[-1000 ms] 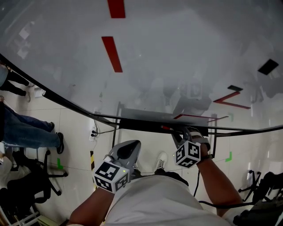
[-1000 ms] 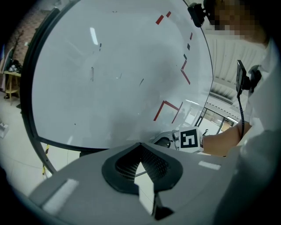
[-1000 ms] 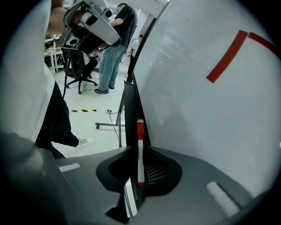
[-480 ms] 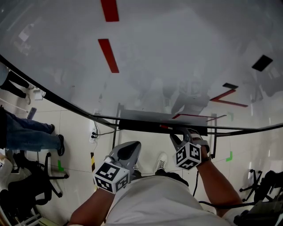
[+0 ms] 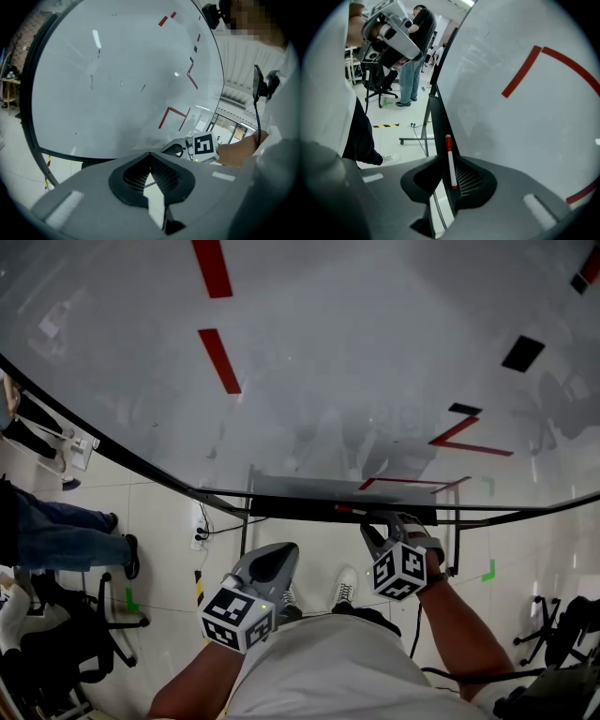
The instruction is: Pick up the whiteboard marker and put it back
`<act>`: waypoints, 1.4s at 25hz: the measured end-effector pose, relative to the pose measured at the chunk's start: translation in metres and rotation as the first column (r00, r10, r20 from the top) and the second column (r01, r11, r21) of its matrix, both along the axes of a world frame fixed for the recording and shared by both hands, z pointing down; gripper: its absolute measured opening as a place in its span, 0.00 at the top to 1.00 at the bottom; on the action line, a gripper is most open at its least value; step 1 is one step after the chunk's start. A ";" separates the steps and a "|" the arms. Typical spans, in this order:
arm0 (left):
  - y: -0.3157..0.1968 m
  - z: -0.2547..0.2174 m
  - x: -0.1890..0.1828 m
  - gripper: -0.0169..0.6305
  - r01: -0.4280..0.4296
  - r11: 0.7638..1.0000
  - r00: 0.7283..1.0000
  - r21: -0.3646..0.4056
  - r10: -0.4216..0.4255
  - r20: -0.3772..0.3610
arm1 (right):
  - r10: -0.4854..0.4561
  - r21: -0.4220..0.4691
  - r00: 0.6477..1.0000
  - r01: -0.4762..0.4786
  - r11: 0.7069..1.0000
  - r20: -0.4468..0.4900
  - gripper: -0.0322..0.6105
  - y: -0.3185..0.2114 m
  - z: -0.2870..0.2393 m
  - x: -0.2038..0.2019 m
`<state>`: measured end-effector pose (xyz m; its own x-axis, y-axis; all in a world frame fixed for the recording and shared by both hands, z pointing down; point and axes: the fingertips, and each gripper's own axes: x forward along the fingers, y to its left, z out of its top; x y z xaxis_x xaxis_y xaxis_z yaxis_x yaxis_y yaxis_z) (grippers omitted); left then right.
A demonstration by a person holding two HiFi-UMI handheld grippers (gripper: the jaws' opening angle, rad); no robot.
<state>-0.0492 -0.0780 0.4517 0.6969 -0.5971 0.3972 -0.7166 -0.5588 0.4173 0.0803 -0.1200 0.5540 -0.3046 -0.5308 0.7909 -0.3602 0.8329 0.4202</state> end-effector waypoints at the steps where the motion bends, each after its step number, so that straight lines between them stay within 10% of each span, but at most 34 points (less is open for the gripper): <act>1: 0.000 0.000 0.000 0.95 0.000 1.000 1.000 0.001 0.000 0.001 | 0.003 0.001 1.000 -0.003 1.000 0.002 0.84 0.000 -0.001 0.000; 12: 0.003 -0.001 -0.002 0.95 -0.005 1.000 1.000 0.007 0.005 0.003 | 0.195 -0.129 0.931 -0.163 0.978 0.307 0.95 0.006 -0.028 -0.008; 20: 0.001 -0.027 0.011 0.95 -0.057 0.994 0.998 0.098 0.056 0.010 | 0.489 -0.367 0.519 -0.325 0.871 0.701 0.95 0.014 -0.103 0.006; 22: -0.001 -0.031 0.012 0.95 -0.067 0.992 0.998 0.108 0.065 0.016 | 0.508 -0.387 0.461 -0.335 0.859 0.728 0.95 0.021 -0.119 0.011; 35: 0.008 -0.029 0.018 0.95 -0.149 0.984 0.989 0.101 0.148 0.023 | 0.521 -0.354 0.488 -0.396 0.847 0.700 0.95 0.059 -0.121 0.013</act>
